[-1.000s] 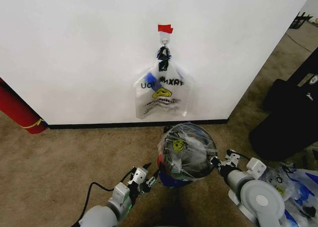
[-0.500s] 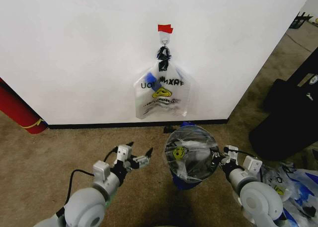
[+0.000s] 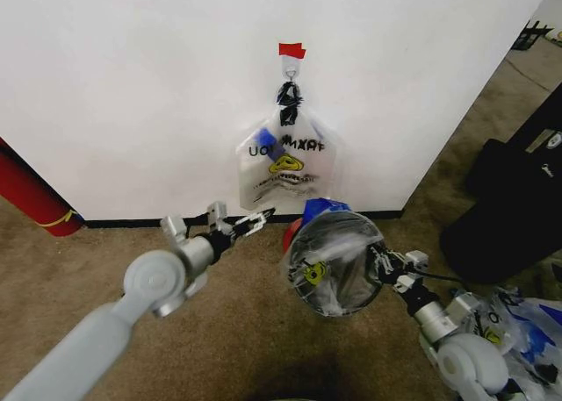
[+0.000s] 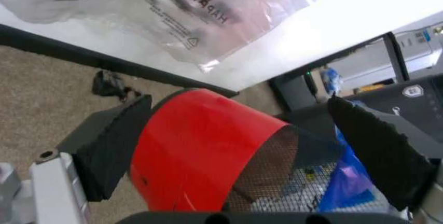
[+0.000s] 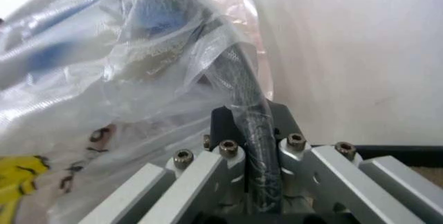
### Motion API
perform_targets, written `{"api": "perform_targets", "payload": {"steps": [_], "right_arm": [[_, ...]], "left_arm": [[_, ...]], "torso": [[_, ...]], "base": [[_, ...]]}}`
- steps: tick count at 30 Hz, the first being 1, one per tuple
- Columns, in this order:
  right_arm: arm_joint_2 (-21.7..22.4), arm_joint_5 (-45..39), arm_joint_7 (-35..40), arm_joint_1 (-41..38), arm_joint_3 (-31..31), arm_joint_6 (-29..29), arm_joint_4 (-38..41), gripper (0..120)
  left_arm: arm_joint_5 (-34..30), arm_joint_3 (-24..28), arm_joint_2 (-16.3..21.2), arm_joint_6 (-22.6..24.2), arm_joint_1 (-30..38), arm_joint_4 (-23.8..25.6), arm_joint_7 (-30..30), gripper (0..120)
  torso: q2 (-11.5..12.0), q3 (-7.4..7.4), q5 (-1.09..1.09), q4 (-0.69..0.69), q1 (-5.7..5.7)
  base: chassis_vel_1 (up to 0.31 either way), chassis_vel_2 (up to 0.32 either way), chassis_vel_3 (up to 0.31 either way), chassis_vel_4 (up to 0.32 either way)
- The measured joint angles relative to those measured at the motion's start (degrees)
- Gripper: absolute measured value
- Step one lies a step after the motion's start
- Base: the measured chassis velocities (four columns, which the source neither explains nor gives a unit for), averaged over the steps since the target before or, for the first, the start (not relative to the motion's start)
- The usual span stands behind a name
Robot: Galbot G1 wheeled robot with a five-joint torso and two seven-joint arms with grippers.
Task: Pick up the garbage bag from the wall and place it over the trash bin.
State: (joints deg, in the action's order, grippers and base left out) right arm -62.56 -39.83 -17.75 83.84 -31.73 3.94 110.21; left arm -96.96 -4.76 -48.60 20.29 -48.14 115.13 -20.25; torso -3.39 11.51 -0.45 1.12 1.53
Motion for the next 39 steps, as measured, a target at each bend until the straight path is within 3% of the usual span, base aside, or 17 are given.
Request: {"api": "perform_targets", "payload": {"steps": [3, 10, 24, 31, 39], "right_arm": [[0.18, -0.39, 0.29, -0.9, 0.77, 0.16, -0.87, 0], [1.54, -0.58, -0.73, -1.27, 1.69, 1.71, -3.6, 0], [3.72, 0.29, -1.25, -0.38, 2.58, 0.74, -0.13, 0], [3.16, -0.06, -0.19, -0.24, 2.81, 0.15, 0.66, 0], [1.11, 0.5, 0.12, 0.55, 3.17, 0.09, 1.11, 0]], "left_arm": [[-0.54, 0.55, 0.23, 0.75, 0.92, -0.46, 0.21, 100], [0.49, 2.67, -0.63, 2.86, 0.96, 1.76, 2.5, 100], [5.86, 5.22, -3.58, 2.62, 2.24, 1.2, 8.56, 99], [9.58, 5.44, -3.78, 2.07, 0.42, 1.71, 9.9, 77], [10.95, 4.79, -3.15, 0.22, -1.25, 3.07, 9.3, 43]], "torso": [[0.0, 0.01, 0.02, -0.05, 0.0], [0.0, 0.0, 0.0, 0.01, 0.0], [0.0, 0.0, -0.01, -0.02, 0.0], [0.0, 0.0, 0.0, -0.03, -0.01], [0.0, 0.0, 0.0, -0.02, -0.01]], "base": [[0.0, 0.0, 0.0, 0.0], [0.0, 0.0, 0.0, 0.0], [0.0, 0.0, 0.0, 0.0], [0.0, 0.0, 0.0, 0.0], [0.0, 0.0, 0.0, 0.0]]}}
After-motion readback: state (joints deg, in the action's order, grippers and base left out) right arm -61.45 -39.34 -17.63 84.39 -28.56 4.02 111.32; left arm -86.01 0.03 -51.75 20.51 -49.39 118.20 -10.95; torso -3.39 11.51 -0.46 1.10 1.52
